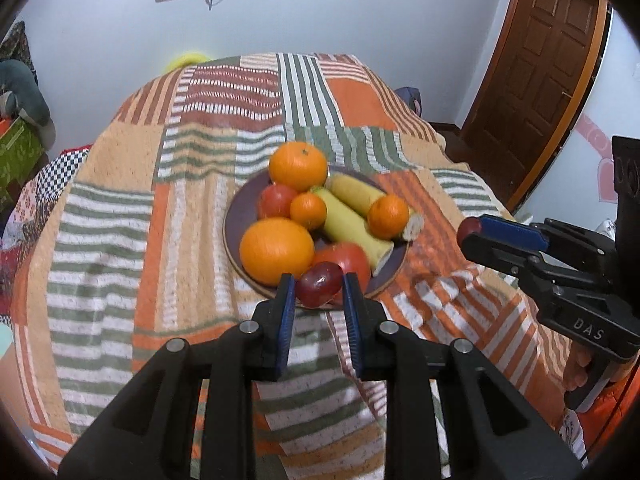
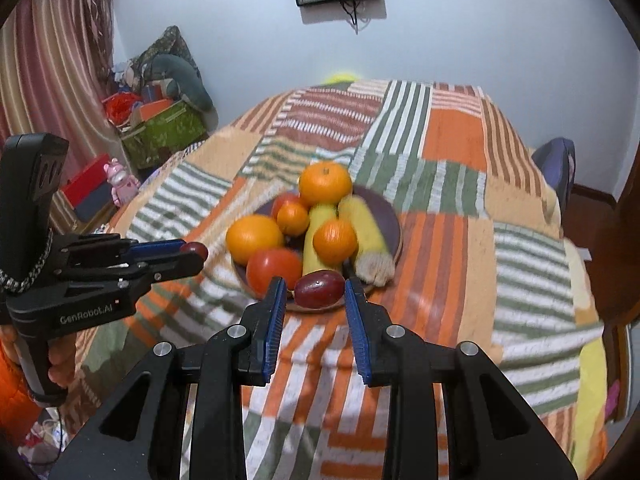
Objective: Organize fruits
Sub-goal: 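Carry the date with the right gripper and lower it onto the plate, then open the right gripper to release the date among the fruit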
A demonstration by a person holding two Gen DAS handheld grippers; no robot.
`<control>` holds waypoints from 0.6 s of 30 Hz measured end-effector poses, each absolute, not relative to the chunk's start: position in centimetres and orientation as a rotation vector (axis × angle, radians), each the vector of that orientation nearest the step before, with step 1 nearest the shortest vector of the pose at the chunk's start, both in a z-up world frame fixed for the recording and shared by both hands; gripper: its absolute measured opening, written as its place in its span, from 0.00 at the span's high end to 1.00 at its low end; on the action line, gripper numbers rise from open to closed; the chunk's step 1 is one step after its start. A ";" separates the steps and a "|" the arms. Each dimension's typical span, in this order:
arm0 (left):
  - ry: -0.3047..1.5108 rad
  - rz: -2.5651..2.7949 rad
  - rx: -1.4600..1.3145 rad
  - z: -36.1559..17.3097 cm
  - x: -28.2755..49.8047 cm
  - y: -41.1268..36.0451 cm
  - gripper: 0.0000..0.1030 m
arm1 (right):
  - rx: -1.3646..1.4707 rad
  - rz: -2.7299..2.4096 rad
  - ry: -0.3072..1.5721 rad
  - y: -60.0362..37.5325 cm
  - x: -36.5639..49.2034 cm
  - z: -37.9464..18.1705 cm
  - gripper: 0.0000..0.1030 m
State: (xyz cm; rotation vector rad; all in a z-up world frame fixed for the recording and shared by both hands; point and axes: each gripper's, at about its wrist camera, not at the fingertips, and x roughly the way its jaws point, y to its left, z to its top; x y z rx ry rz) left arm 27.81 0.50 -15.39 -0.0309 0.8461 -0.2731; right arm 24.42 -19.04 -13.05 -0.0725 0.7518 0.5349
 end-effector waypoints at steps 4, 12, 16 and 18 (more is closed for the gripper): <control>0.827 -0.271 -0.025 -14.8 28.8 0.5 0.77 | -0.081 0.546 0.728 -18.4 25.7 -12.4 0.73; 0.808 -0.270 -0.021 -14.6 30.8 0.3 0.77 | -0.102 0.560 0.703 -17.0 27.9 -12.2 0.73; 0.808 -0.270 -0.029 -14.9 32.0 0.1 0.77 | -0.107 0.556 0.704 -16.6 29.4 -12.5 0.73; 0.814 -0.272 -0.035 -15.2 32.5 0.1 0.77 | -0.103 0.552 0.711 -16.4 30.3 -12.8 0.73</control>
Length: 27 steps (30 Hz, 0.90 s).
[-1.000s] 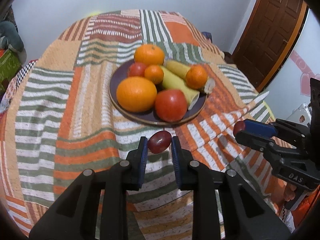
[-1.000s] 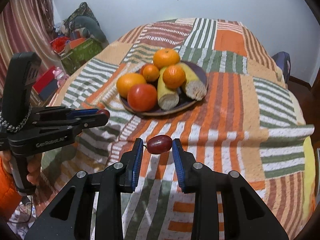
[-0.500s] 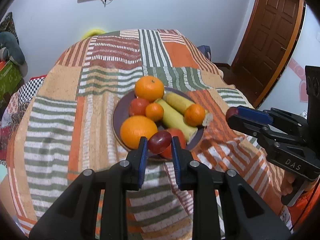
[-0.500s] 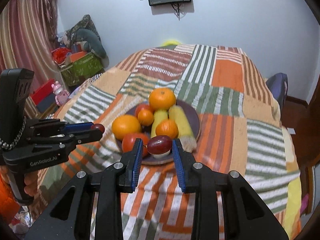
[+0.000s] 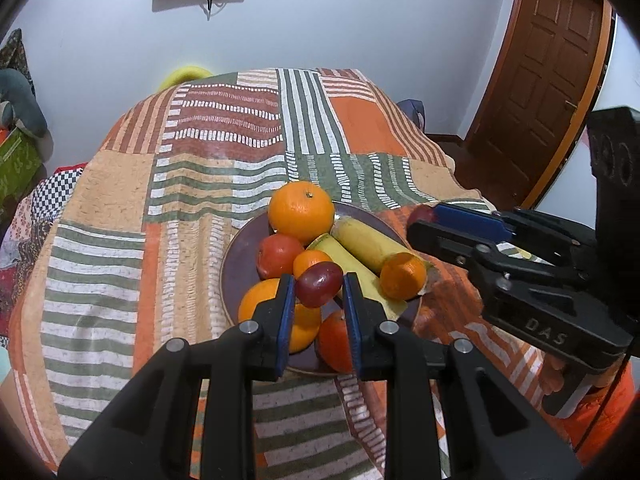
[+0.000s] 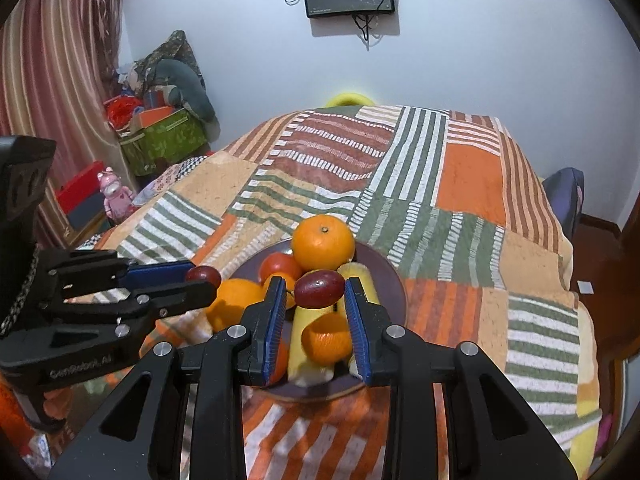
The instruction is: Organize fruits
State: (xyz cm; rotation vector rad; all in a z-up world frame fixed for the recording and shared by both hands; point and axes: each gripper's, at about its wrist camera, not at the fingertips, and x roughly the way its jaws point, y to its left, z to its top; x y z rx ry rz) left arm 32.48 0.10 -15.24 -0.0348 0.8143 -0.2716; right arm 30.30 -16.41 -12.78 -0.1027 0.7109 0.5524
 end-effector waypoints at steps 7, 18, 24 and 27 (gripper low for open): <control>0.850 -0.289 -0.040 -16.9 33.8 -0.6 0.77 | -0.138 0.549 0.753 -15.4 32.1 -14.4 0.73; 0.886 -0.282 -0.083 -18.1 34.8 -0.2 0.72 | -0.098 0.564 0.819 -15.9 33.3 -15.8 0.56; 0.849 -0.267 -0.096 -16.2 33.5 0.4 0.72 | -0.090 0.540 0.771 -16.8 32.1 -14.0 0.55; 0.790 -0.248 -0.101 -13.7 31.9 0.8 0.72 | -0.087 0.525 0.726 -17.4 30.8 -12.2 0.55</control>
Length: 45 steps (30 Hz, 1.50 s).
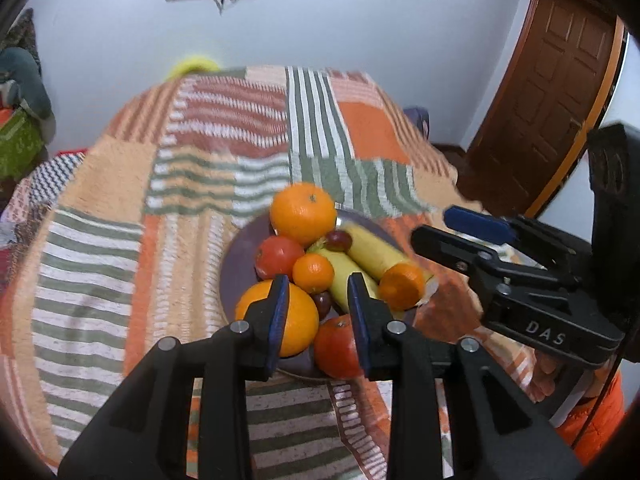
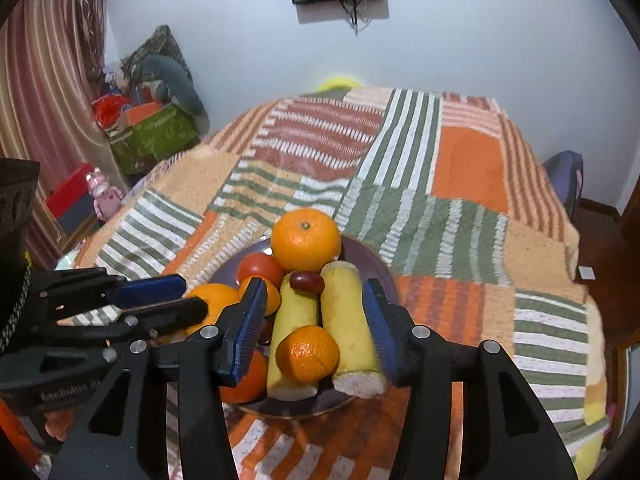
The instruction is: Organize fruits
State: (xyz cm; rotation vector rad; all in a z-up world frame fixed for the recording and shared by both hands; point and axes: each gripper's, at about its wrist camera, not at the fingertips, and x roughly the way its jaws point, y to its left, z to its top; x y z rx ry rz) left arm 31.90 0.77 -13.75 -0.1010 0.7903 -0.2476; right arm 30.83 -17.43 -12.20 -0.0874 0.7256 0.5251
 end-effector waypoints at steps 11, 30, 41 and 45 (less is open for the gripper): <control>0.560 -0.196 -0.113 -3.8 22.2 0.9 0.72 | -0.040 0.502 0.515 -19.7 21.4 -3.4 0.55; 0.266 -0.161 -0.037 4.3 6.4 -0.4 0.38 | 0.023 0.501 0.248 -21.7 9.0 2.9 0.39; 0.226 -0.105 -0.020 4.2 4.6 -0.8 0.12 | 0.005 0.442 0.177 -21.7 6.7 2.8 0.14; 0.208 -0.091 -0.010 4.0 3.7 -1.0 0.06 | 0.001 0.416 0.155 -21.8 5.7 2.7 0.01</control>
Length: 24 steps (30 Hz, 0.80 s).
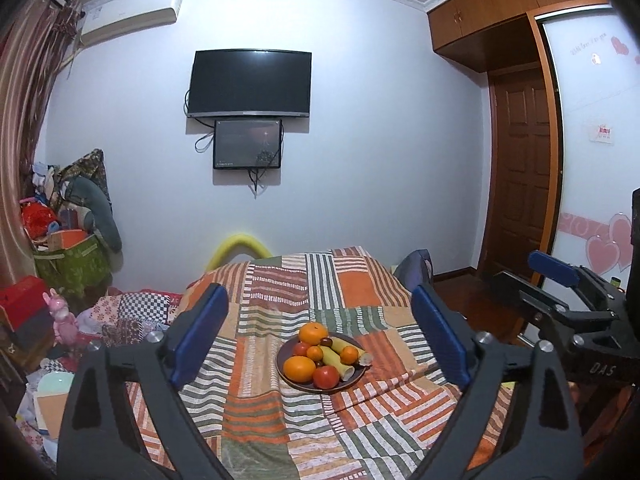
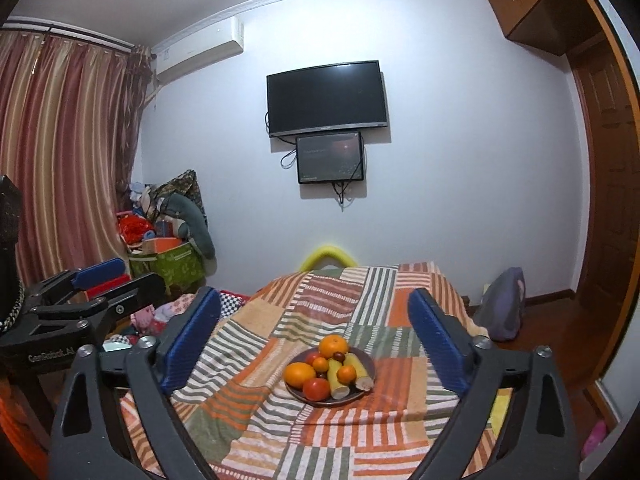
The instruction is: Organize fruits
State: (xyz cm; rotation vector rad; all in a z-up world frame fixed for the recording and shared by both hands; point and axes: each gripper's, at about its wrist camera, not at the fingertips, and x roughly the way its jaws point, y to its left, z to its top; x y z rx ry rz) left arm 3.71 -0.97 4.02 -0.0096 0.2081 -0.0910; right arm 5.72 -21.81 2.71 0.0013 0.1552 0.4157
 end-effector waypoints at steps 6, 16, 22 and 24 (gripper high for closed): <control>0.207 -0.083 -0.006 3.8 3.2 -1.0 0.00 | -0.004 0.403 0.157 -22.0 5.1 2.6 0.00; 0.215 -0.086 -0.011 3.7 3.1 -1.0 0.00 | -0.012 0.394 0.152 -22.0 4.6 2.6 0.00; 0.214 -0.092 -0.012 3.6 3.2 -1.2 0.00 | -0.009 0.389 0.148 -22.0 4.4 2.7 0.00; 0.213 -0.092 -0.011 3.6 3.1 -1.3 0.00 | -0.005 0.391 0.148 -22.1 4.4 2.7 0.00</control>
